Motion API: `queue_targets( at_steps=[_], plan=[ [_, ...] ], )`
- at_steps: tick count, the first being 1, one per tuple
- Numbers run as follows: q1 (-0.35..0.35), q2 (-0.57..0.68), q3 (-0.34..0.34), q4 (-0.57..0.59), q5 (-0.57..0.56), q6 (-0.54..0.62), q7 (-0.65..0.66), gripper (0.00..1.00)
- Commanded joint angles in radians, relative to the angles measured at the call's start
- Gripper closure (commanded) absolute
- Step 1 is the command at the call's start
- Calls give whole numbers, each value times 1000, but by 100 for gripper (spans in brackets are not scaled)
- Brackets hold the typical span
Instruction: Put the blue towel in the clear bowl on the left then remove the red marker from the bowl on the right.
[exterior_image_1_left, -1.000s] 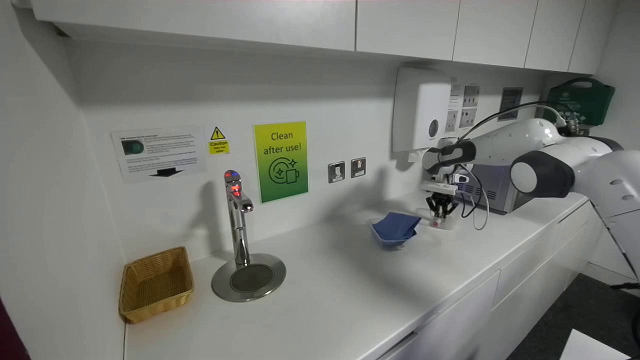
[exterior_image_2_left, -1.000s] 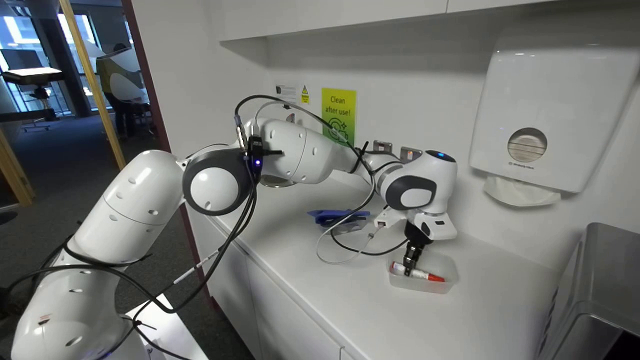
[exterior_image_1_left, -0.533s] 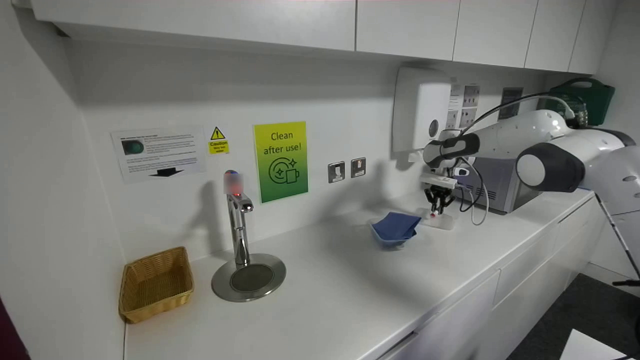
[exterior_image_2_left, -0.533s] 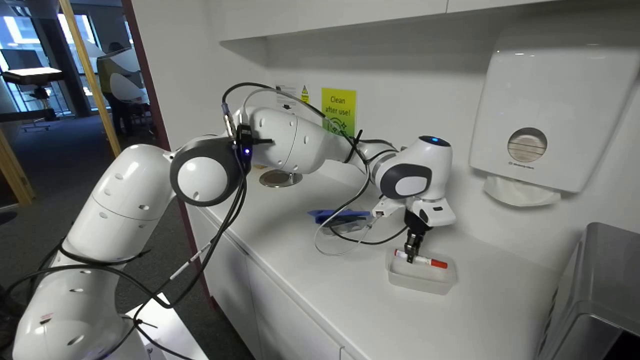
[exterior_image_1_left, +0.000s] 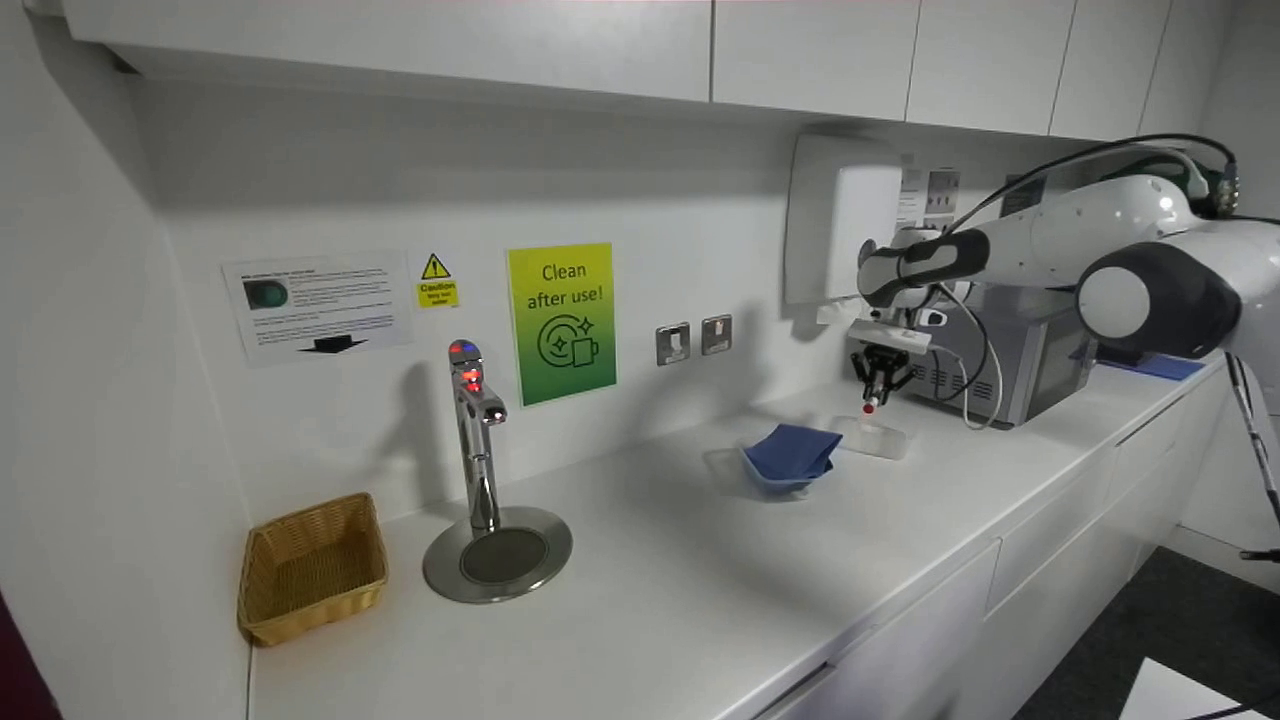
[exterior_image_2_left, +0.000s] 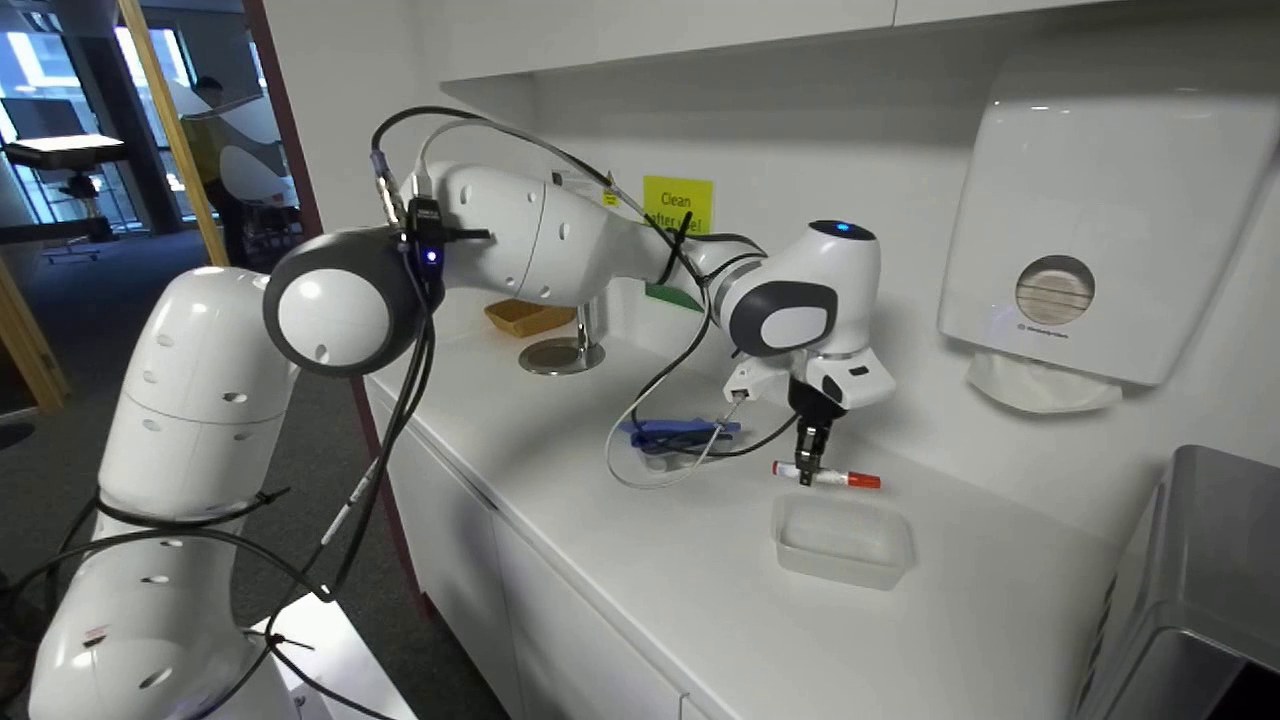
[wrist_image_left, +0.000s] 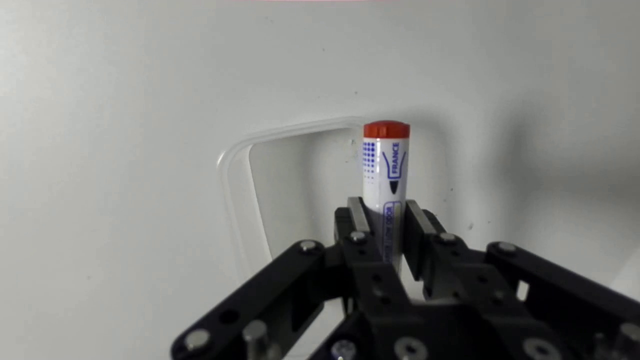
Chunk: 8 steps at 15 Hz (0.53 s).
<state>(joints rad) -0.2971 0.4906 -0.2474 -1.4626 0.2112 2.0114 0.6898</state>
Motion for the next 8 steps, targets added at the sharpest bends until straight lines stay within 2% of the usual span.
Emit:
queue_targets(
  at_steps=[1,8],
  plan=[
    [14,-135,10,-142,-33,-10,-184,94],
    [56,-223,15,-334,-148,-15,-464,94]
  ],
)
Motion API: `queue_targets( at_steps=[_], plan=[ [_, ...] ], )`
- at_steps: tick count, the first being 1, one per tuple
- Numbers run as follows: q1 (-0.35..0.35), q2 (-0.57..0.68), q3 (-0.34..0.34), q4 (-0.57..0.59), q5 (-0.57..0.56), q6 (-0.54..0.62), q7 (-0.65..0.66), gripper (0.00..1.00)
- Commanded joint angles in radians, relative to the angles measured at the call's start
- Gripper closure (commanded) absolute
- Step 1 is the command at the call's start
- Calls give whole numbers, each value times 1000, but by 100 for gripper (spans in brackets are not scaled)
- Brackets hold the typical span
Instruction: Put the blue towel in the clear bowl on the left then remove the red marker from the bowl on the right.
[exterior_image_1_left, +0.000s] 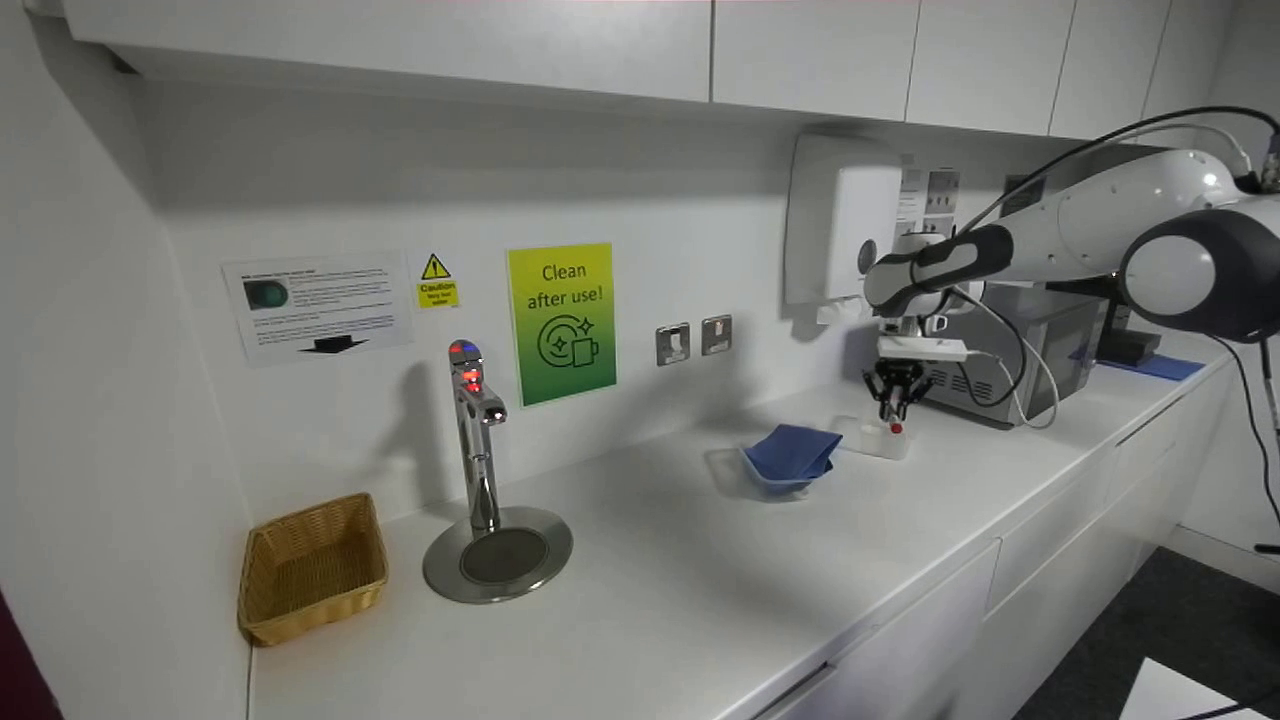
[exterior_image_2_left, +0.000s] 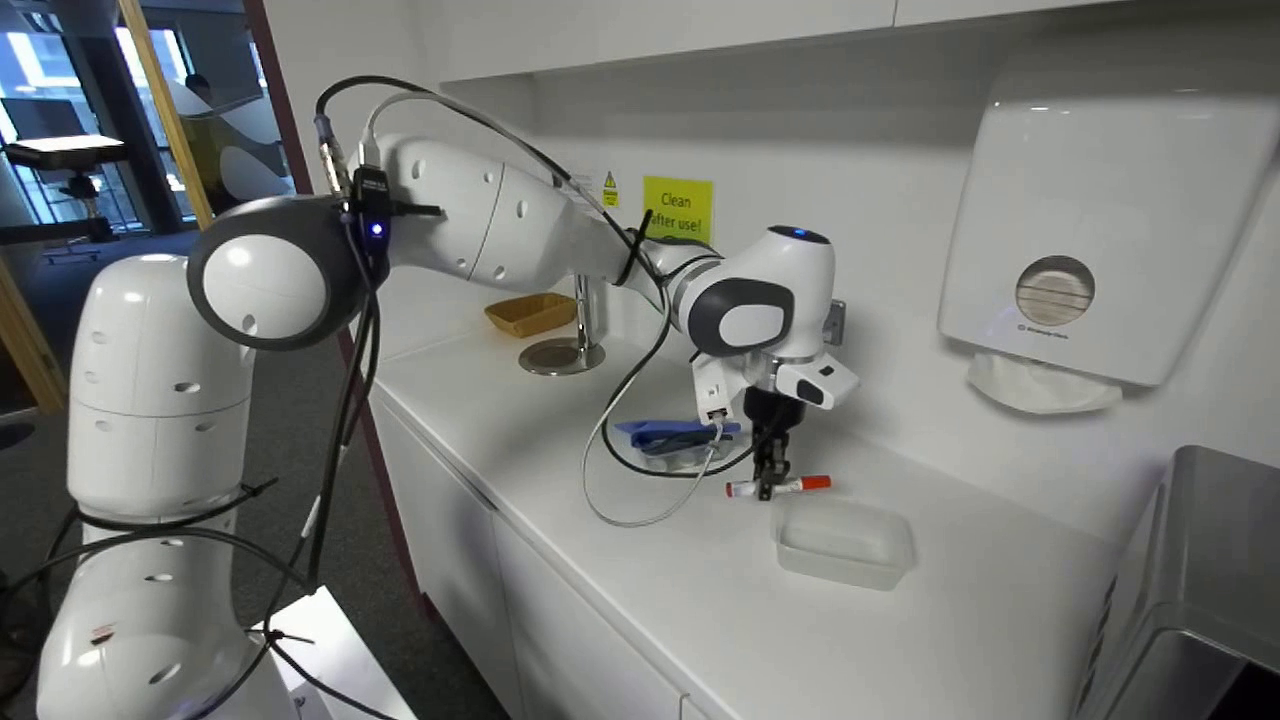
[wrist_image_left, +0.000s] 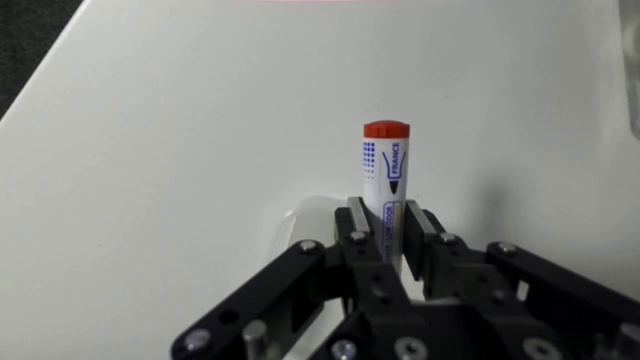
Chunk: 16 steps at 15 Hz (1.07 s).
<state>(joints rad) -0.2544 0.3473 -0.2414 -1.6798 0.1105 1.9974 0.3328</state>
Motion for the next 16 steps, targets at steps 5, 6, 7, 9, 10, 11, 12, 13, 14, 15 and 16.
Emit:
queue_targets(
  at_steps=[5,6,7,9,10,11,12,13,14,15,16],
  plan=[
    [30,-105,32,-195,-116,-14,-301,94],
    [33,-107,36,-204,-135,-16,-337,94],
    [37,-109,39,-215,-154,-13,-363,94],
    [40,-110,44,-231,-181,-7,-397,94],
    [42,-110,46,-238,-195,-6,-405,94],
    [43,-110,48,-244,-205,-6,-410,94],
    [46,-110,48,-254,-215,-3,-409,94],
    [49,-110,48,-263,-222,3,-408,94],
    [51,-113,50,-275,-224,9,-405,94],
    [51,-116,53,-286,-215,13,-410,94],
    [52,-119,56,-294,-210,13,-411,94]
  ],
)
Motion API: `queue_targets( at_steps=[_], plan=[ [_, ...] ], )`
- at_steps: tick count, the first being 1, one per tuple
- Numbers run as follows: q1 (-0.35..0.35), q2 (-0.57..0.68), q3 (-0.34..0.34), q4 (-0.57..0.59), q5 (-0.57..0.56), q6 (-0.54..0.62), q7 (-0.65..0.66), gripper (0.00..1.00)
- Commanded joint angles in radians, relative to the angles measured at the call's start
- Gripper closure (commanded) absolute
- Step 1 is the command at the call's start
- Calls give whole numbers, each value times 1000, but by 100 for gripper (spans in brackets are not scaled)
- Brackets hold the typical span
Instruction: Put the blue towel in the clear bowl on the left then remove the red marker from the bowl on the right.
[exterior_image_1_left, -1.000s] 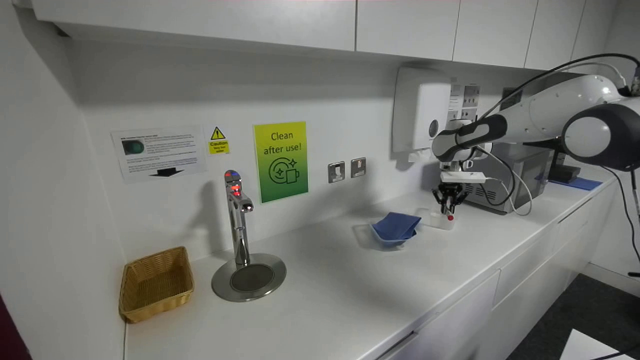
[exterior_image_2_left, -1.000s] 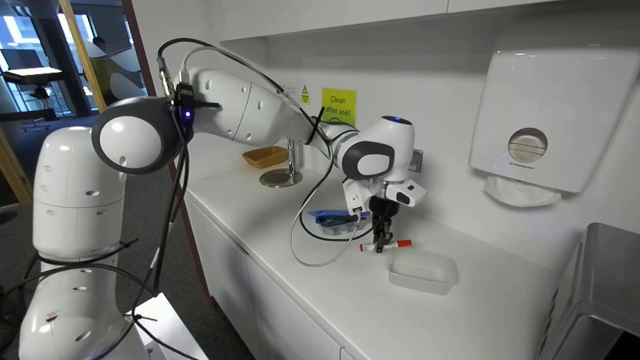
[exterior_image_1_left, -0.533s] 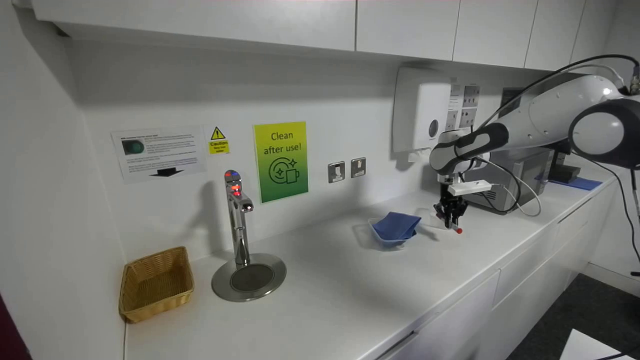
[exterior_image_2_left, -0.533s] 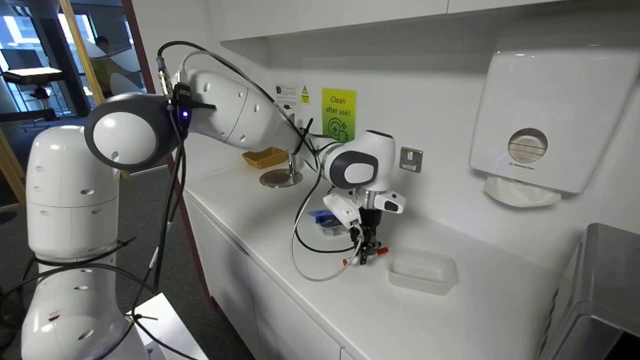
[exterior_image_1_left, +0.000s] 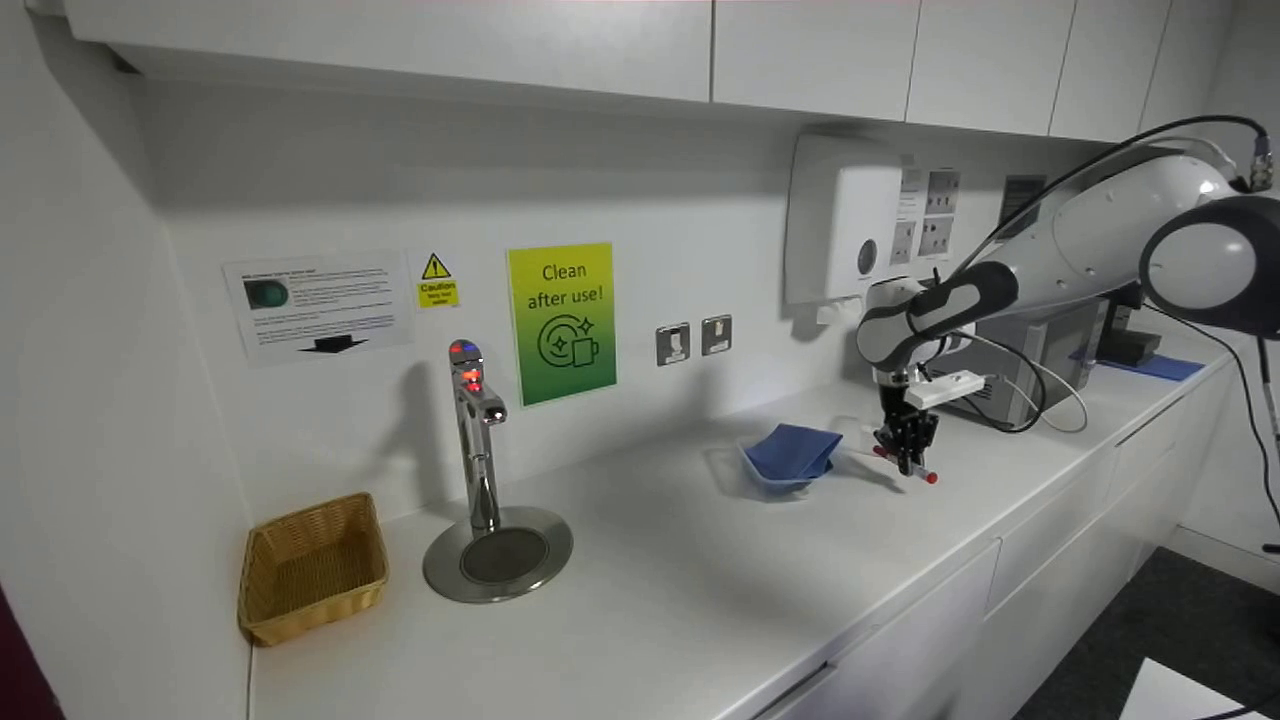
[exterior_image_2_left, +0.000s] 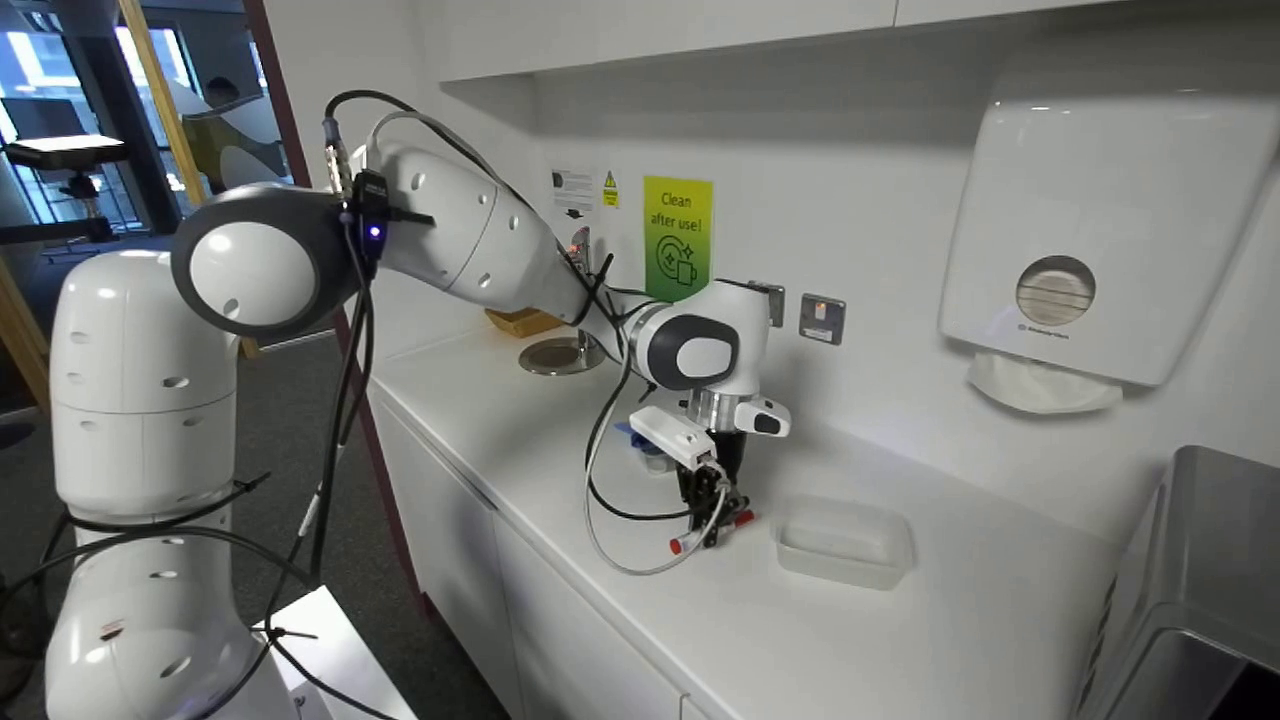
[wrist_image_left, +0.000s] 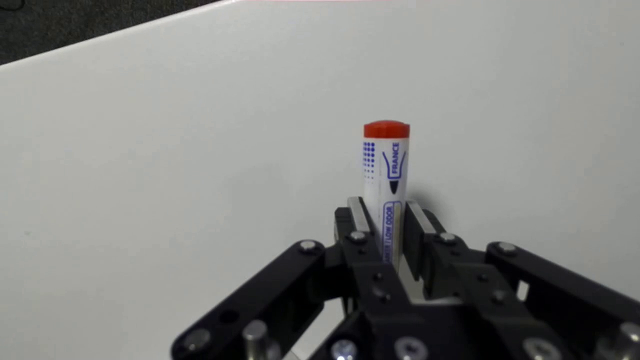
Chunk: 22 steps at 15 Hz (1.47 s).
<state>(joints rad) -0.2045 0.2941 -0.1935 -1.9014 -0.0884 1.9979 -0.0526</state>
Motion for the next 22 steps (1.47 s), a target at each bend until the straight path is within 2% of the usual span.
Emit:
queue_targets(
  at_steps=[1,12,13,14,20,22],
  plan=[
    [5,-70,10,-83,-10,15,-24,94],
    [14,-107,18,-158,-15,56,1,94],
    [14,-109,18,-162,-14,56,3,53],
    [13,-109,17,-163,-13,53,5,52],
    [5,-106,10,-159,-2,47,11,7],
    [2,-114,5,-161,6,49,21,0]
  ],
)
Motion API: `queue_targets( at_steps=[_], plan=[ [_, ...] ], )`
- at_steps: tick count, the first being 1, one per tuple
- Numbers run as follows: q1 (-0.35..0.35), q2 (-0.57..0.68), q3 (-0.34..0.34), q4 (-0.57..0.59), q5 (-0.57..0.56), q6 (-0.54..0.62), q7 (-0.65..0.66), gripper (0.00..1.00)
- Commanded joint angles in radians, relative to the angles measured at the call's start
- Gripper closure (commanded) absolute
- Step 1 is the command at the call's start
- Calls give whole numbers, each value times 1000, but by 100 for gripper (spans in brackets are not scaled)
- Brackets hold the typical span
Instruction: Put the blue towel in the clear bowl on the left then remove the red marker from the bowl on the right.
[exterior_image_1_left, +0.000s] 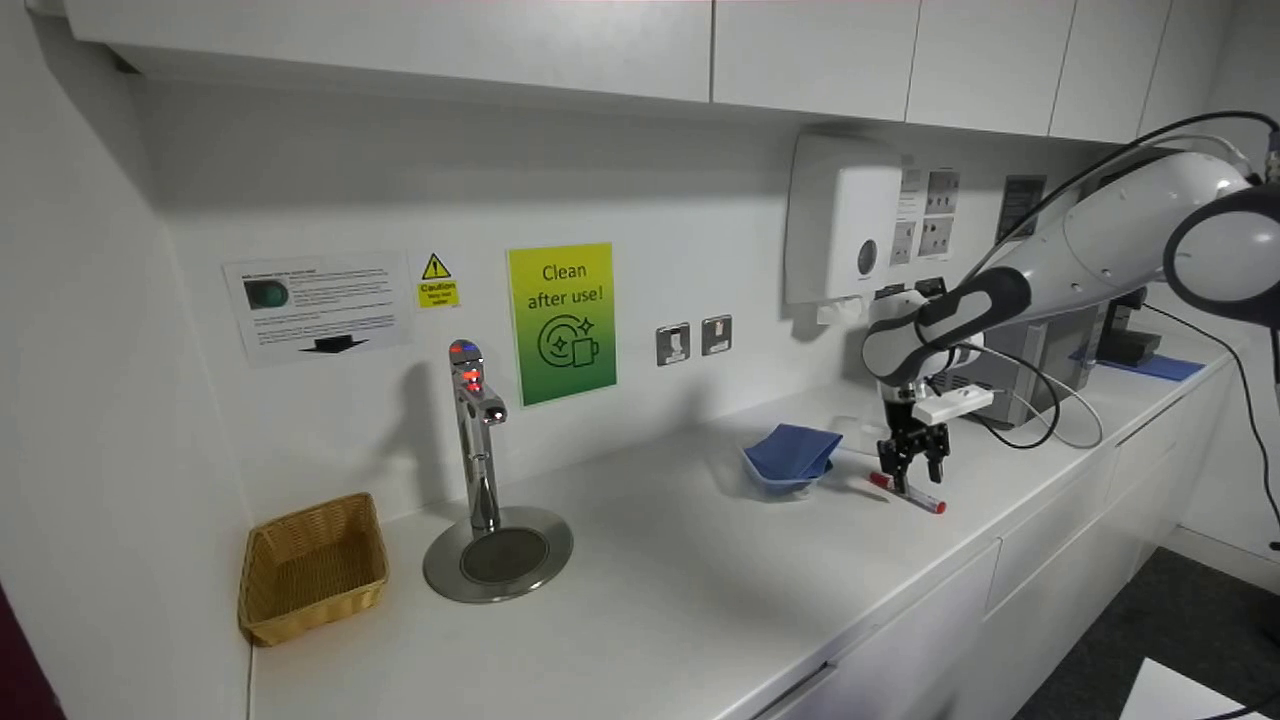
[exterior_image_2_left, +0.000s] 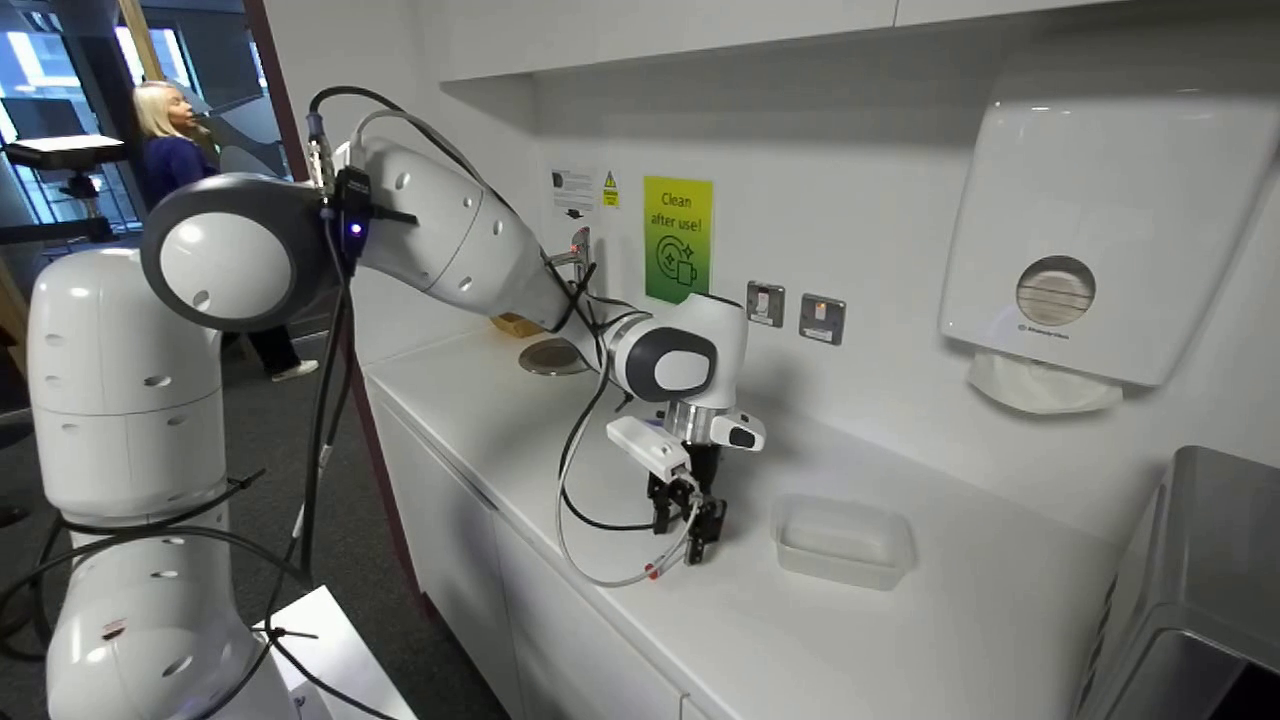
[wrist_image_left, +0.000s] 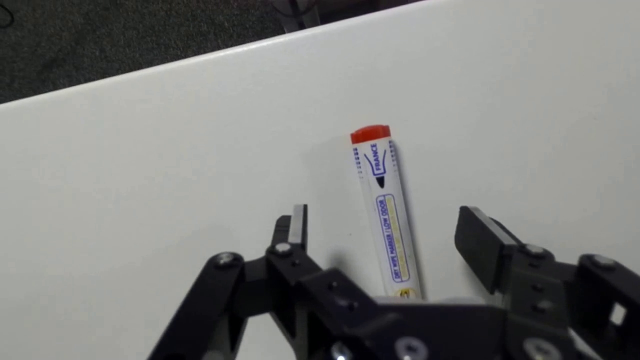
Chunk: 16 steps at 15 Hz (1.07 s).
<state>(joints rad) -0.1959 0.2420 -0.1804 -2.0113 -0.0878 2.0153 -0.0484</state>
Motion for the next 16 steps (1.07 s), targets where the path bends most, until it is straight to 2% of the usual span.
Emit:
queue_targets(
  at_steps=[1,7,16],
  plan=[
    [-5,-81,-13,-63,20,52,63,0],
    [2,-223,-28,-94,85,26,319,0],
    [-29,-471,-11,-216,75,148,655,0]
  ],
)
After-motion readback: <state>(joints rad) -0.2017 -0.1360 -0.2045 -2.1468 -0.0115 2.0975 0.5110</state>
